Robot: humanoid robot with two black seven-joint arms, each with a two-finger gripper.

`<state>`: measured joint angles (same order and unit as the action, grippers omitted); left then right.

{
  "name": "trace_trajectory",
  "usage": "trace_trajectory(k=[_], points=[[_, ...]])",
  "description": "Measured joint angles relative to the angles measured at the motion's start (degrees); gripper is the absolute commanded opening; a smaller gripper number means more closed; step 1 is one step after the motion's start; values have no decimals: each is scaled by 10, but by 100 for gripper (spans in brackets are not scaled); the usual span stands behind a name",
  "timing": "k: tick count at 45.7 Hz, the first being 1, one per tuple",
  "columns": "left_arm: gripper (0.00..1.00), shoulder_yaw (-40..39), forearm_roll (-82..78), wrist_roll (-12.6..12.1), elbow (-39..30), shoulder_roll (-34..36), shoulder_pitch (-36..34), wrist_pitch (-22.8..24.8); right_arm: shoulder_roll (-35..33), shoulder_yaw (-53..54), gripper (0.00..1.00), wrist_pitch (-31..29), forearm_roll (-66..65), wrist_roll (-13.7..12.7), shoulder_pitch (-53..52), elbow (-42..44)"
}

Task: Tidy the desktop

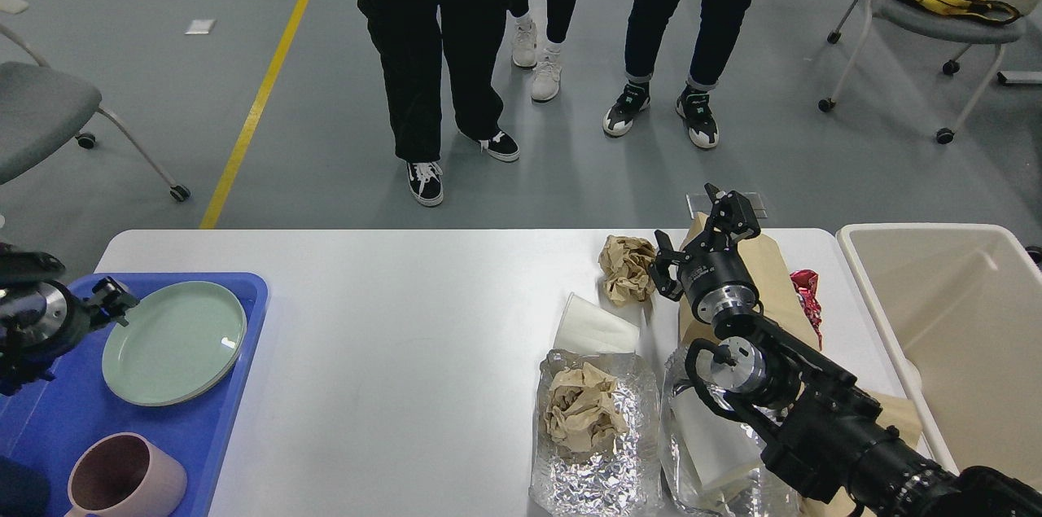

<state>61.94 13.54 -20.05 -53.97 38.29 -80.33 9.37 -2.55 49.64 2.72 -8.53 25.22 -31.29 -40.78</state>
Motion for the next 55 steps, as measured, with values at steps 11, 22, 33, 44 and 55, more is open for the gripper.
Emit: trace_trajectory(k=[11, 22, 33, 44, 55], points=[[96, -33, 3, -29, 0, 51, -150, 208, 0, 0, 100, 0, 0, 0, 0, 0], [96, -201, 36, -31, 0, 69, -199, 260, 0, 0, 100, 0, 0, 0, 0, 0], [96, -371, 49, -26, 23, 14, -168, 148, 0, 0, 100, 0, 0, 0, 0, 0], [96, -604, 41, -22, 104, -70, -66, 36, 0, 0, 100, 0, 0, 0, 0, 0], [96, -875, 36, -21, 114, -111, 43, 36, 0, 0, 100, 0, 0, 0, 0, 0]])
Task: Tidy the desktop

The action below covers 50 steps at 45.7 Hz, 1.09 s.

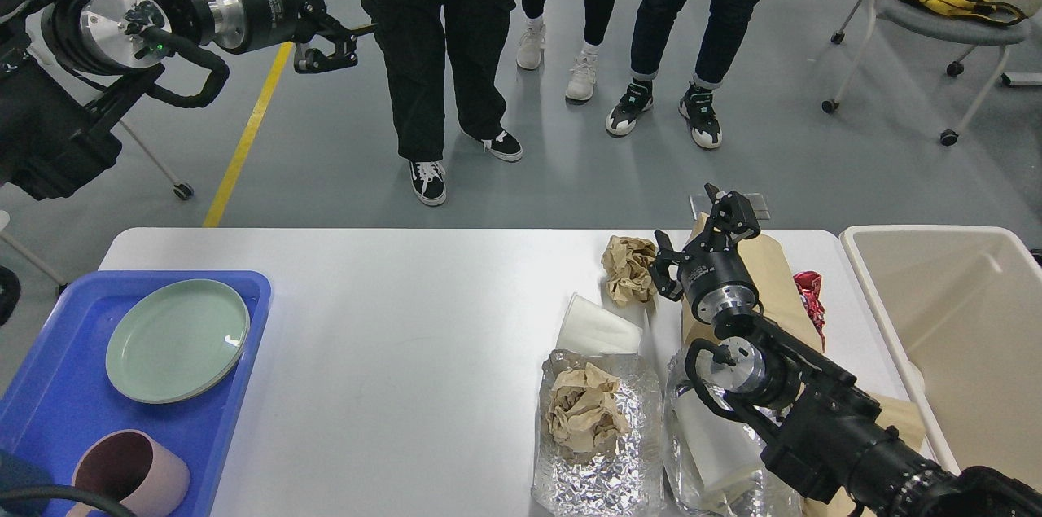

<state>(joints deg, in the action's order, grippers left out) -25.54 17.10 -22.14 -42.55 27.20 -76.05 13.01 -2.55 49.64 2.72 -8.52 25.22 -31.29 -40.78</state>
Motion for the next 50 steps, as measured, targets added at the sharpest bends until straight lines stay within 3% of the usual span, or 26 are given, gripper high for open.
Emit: trace_trajectory(k=[5, 14, 19, 34, 40, 50], points=[[96, -37, 0, 2, -9, -11, 9, 15, 0, 0, 100, 0, 0, 0, 0, 0], [96, -53, -1, 19, -17, -46, 25, 84, 0, 0, 100, 0, 0, 0, 0, 0], [96, -49, 0, 16, -30, -68, 18, 97, 0, 0, 100, 0, 0, 0, 0, 0], [96, -23, -2, 20, -54, -27, 22, 125, 0, 0, 100, 0, 0, 0, 0, 0], [96, -34, -1, 21, -28, -23, 79, 129, 0, 0, 100, 0, 0, 0, 0, 0], [96, -153, 3, 22, 76, -47, 170, 124, 0, 0, 100, 0, 0, 0, 0, 0]])
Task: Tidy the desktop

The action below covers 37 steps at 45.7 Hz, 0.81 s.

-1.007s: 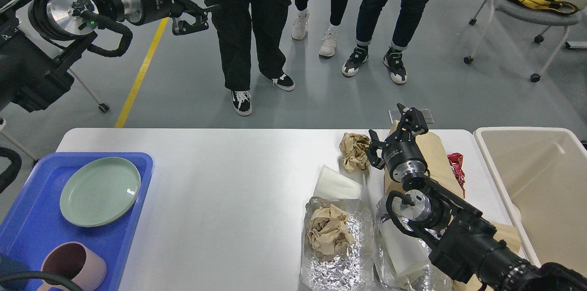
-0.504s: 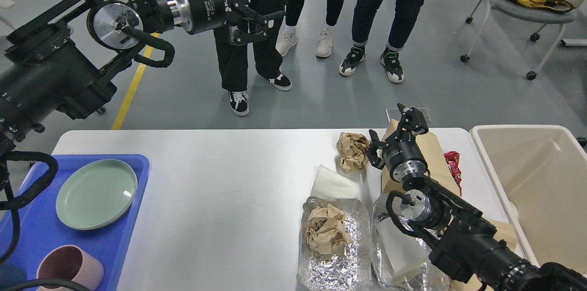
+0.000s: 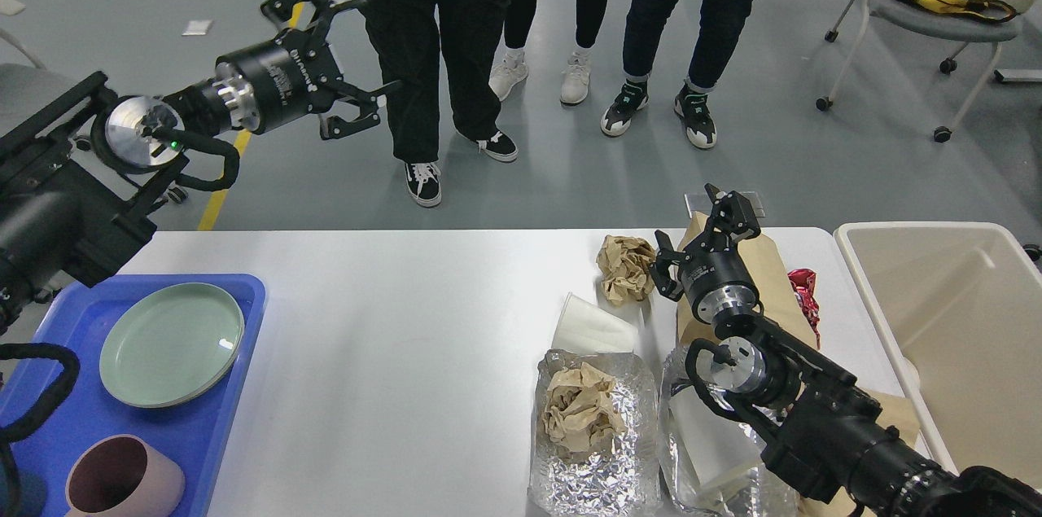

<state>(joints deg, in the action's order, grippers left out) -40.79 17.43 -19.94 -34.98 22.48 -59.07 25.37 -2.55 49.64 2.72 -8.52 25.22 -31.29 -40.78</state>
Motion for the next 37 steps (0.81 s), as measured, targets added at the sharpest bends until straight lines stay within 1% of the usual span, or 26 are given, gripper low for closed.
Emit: trace_trajectory(k=[4, 8, 12, 17, 19, 22, 27, 30, 33, 37], points=[[96, -82, -1, 1, 14, -10, 40, 1, 0, 0, 100, 0, 0, 0, 0, 0], [96, -146, -2, 2, 17, -14, 72, 2, 0, 0, 100, 0, 0, 0, 0, 0], [96, -176, -3, 5, 21, -18, 88, 2, 0, 0, 100, 0, 0, 0, 1, 0], [96, -187, -4, 23, 35, -29, 91, 0, 0, 0, 100, 0, 0, 0, 1, 0], [96, -190, -4, 39, 44, -31, 90, -1, 0, 0, 100, 0, 0, 0, 1, 0], [96, -191, -4, 68, 59, -34, 90, -1, 0, 0, 100, 0, 0, 0, 1, 0], [96, -191, -3, 145, 74, -43, 95, 1, 0, 0, 100, 0, 0, 0, 0, 0], [96, -185, -4, 178, 79, -53, 108, 5, 0, 0, 100, 0, 0, 0, 0, 0], [96, -180, -16, 191, 85, -73, 120, 11, 0, 0, 100, 0, 0, 0, 0, 0], [96, -172, -69, 199, 96, -109, 126, 21, 0, 0, 100, 0, 0, 0, 0, 0]])
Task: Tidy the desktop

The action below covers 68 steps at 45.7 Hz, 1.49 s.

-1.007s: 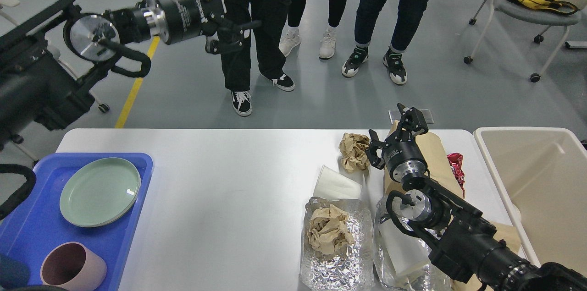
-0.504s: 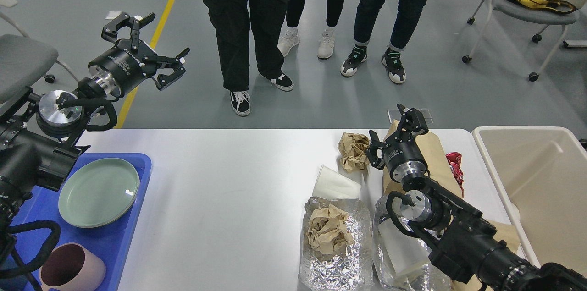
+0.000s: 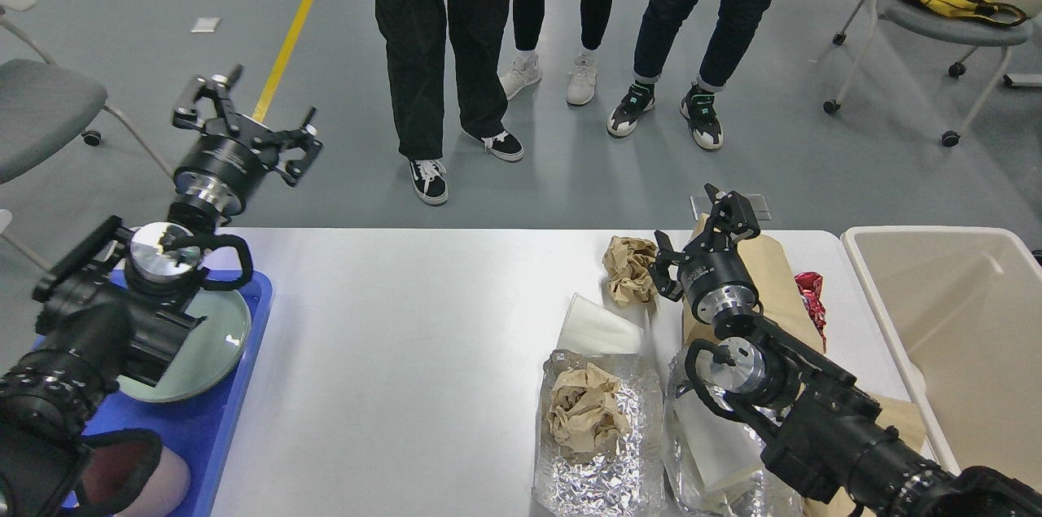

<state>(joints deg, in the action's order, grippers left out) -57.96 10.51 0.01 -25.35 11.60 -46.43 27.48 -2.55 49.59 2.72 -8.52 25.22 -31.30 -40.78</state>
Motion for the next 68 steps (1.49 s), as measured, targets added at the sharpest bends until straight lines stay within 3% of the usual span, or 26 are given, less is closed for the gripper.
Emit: trace_trajectory(k=[7, 17, 26, 30, 68], points=[[96, 1, -107, 19, 10, -34, 15, 22, -1, 0, 100, 0, 0, 0, 0, 0], [96, -1, -138, 48, 11, -53, 79, 65, -1, 0, 100, 1, 0, 0, 0, 1], [96, -2, -140, 130, 6, -78, 117, 108, -2, 0, 100, 1, 0, 0, -1, 1], [96, 3, -140, 152, 6, -81, 118, 115, -2, 0, 100, 1, 0, 0, -1, 1], [96, -8, -131, 173, 8, -82, 120, 120, -2, 0, 100, 1, 0, 0, -1, 2]])
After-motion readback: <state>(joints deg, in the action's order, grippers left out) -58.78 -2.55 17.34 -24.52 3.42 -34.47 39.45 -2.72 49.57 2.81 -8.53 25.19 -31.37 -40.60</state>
